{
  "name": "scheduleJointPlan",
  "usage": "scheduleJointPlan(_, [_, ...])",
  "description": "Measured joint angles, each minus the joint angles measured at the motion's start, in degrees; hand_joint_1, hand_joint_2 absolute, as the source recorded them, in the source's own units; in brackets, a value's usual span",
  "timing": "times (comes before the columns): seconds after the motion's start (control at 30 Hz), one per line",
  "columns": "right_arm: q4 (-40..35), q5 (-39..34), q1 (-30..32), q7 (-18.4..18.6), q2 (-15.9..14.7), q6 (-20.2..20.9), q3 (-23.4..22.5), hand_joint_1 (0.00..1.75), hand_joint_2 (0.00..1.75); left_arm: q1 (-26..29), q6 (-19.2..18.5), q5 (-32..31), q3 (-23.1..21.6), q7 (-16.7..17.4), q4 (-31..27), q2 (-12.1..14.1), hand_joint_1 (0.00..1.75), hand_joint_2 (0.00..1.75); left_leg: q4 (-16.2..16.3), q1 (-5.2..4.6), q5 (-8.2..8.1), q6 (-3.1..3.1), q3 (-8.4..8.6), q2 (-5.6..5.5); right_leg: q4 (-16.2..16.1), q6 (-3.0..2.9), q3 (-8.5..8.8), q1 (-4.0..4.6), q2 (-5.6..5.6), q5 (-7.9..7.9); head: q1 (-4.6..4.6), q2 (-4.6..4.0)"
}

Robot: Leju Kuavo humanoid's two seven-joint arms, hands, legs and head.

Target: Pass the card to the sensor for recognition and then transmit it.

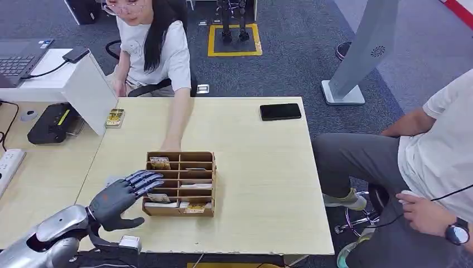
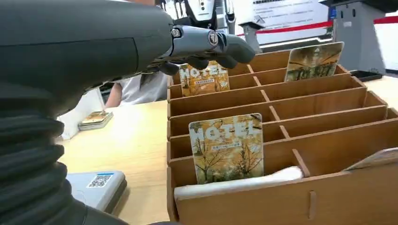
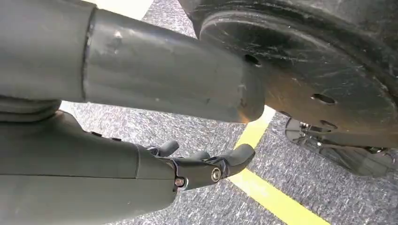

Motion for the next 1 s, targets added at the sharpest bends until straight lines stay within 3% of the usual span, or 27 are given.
scheduleJointPlan(0.17, [0.0, 0.0, 0.0, 0.2, 0.0, 0.0, 0.0, 0.00, 0.00, 0.0, 0.9, -1.4, 0.0, 2.1, 0.7, -0.8, 0.00, 1.75, 0.0, 0.00, 0.00, 0.00, 0.00, 0.00, 0.0, 0.00, 0.00, 0.00, 0.00, 0.00, 0.00, 0.00])
scheduleJointPlan(1.0, [0.0, 0.0, 0.0, 0.2, 0.0, 0.0, 0.0, 0.00, 0.00, -0.5, 0.8, -1.7, -0.3, 2.9, 2.3, -0.7, 0.00, 1.75, 0.0, 0.00, 0.00, 0.00, -0.01, 0.00, 0.0, 0.00, 0.00, 0.00, 0.00, 0.00, 0.00, 0.00])
